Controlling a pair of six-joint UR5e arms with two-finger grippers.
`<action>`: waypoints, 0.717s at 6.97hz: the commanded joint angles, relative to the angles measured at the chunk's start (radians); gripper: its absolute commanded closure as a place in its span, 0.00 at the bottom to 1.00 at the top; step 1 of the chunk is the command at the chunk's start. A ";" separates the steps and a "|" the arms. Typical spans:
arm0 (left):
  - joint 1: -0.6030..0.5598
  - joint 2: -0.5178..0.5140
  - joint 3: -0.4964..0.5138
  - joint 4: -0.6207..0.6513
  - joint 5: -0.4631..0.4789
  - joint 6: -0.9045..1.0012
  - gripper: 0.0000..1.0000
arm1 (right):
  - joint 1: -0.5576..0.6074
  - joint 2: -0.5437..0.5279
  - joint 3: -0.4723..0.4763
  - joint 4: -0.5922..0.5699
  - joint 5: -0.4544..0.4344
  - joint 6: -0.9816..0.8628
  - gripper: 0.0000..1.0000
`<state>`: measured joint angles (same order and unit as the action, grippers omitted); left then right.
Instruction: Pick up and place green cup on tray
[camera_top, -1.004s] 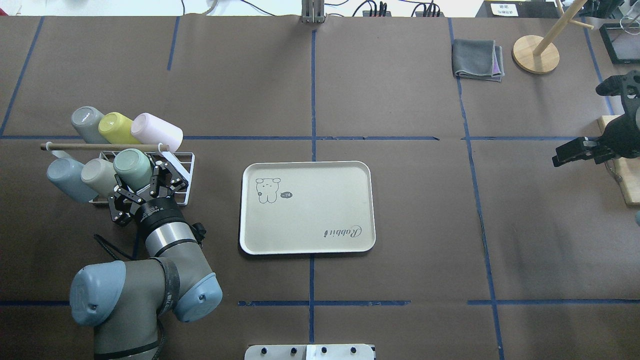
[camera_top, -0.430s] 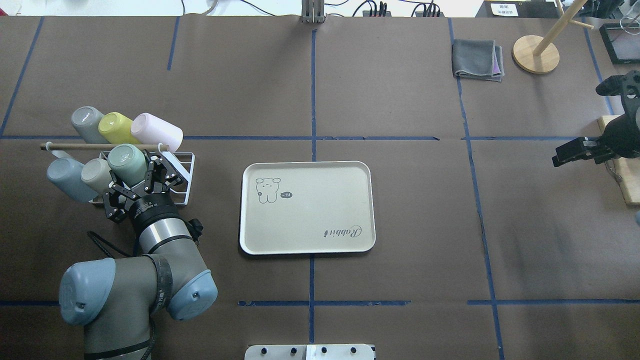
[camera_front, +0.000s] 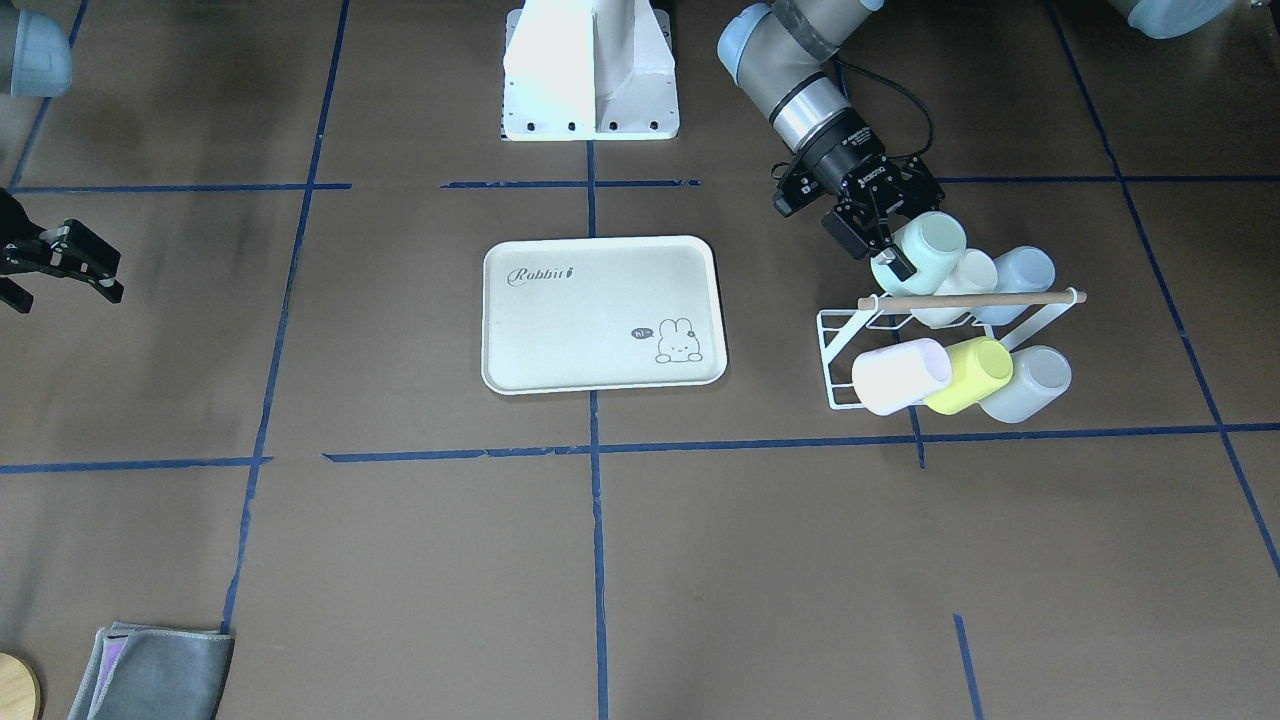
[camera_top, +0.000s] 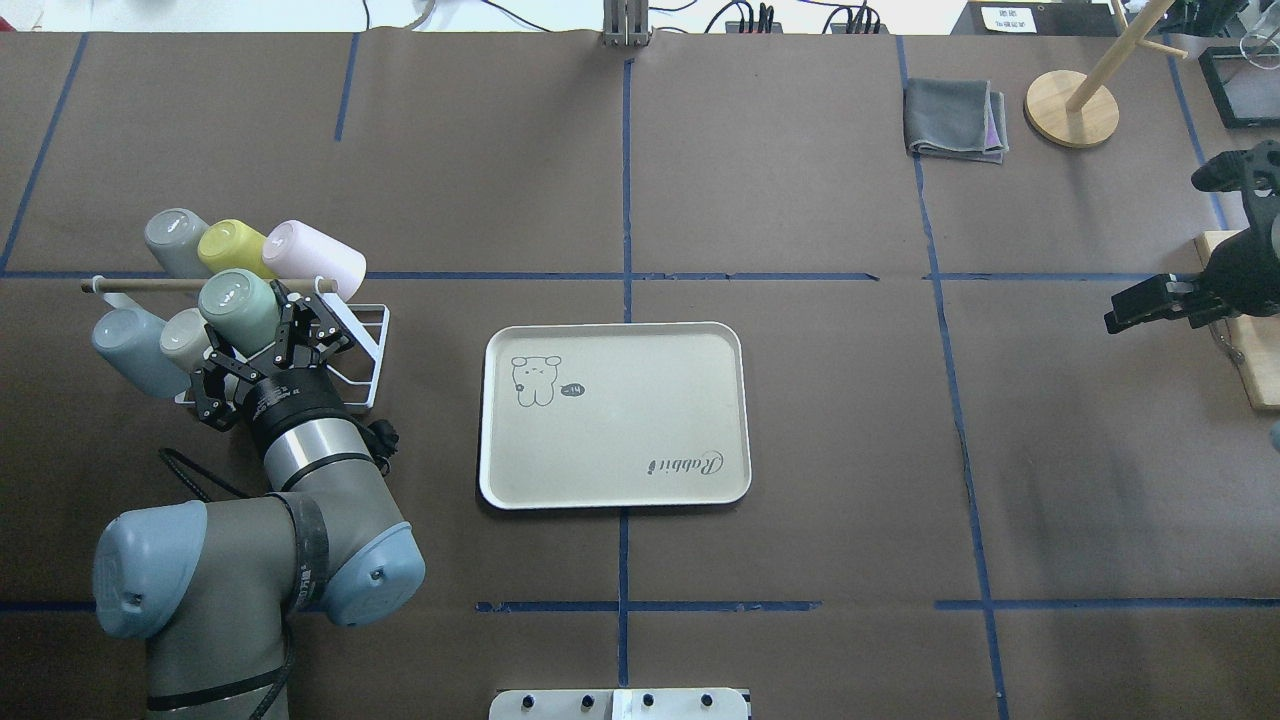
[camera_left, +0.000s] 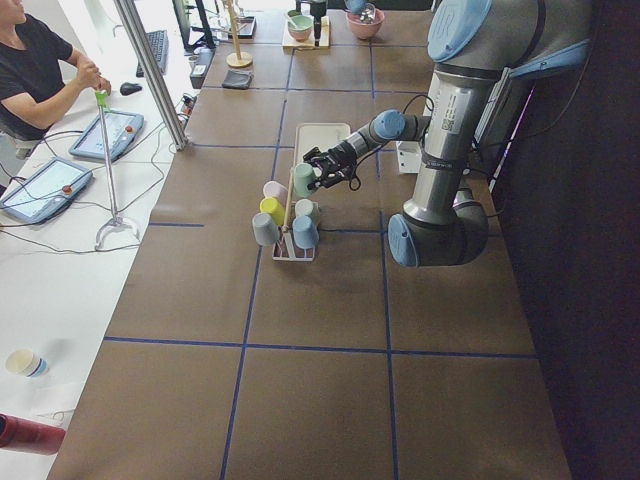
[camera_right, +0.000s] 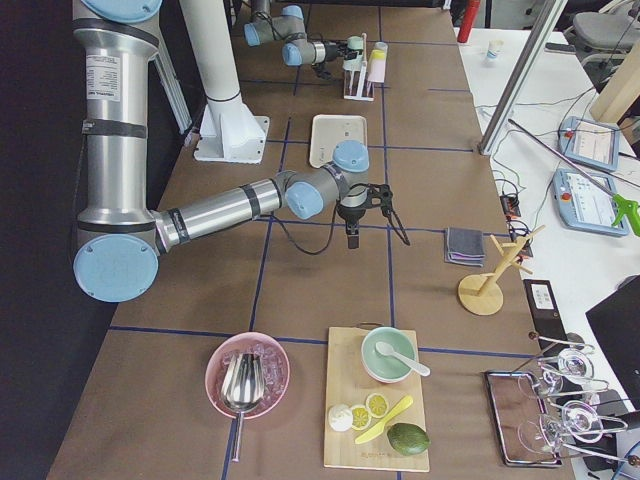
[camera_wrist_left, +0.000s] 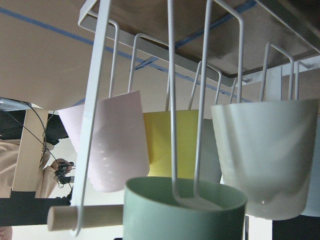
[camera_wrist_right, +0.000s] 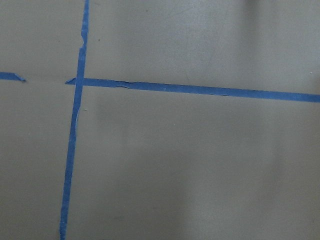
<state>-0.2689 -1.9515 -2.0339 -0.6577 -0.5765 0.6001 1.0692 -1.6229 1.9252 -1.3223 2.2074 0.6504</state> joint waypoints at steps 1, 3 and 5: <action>-0.018 0.008 -0.060 0.010 0.001 0.003 0.93 | 0.000 0.000 0.001 0.000 0.000 0.000 0.00; -0.033 0.012 -0.098 0.016 0.001 0.009 0.93 | 0.000 0.000 0.002 0.000 0.002 0.000 0.00; -0.050 0.023 -0.197 0.017 0.000 0.012 0.93 | 0.000 0.000 0.005 0.000 0.003 0.000 0.00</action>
<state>-0.3083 -1.9307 -2.1715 -0.6417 -0.5756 0.6098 1.0692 -1.6229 1.9277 -1.3217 2.2092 0.6504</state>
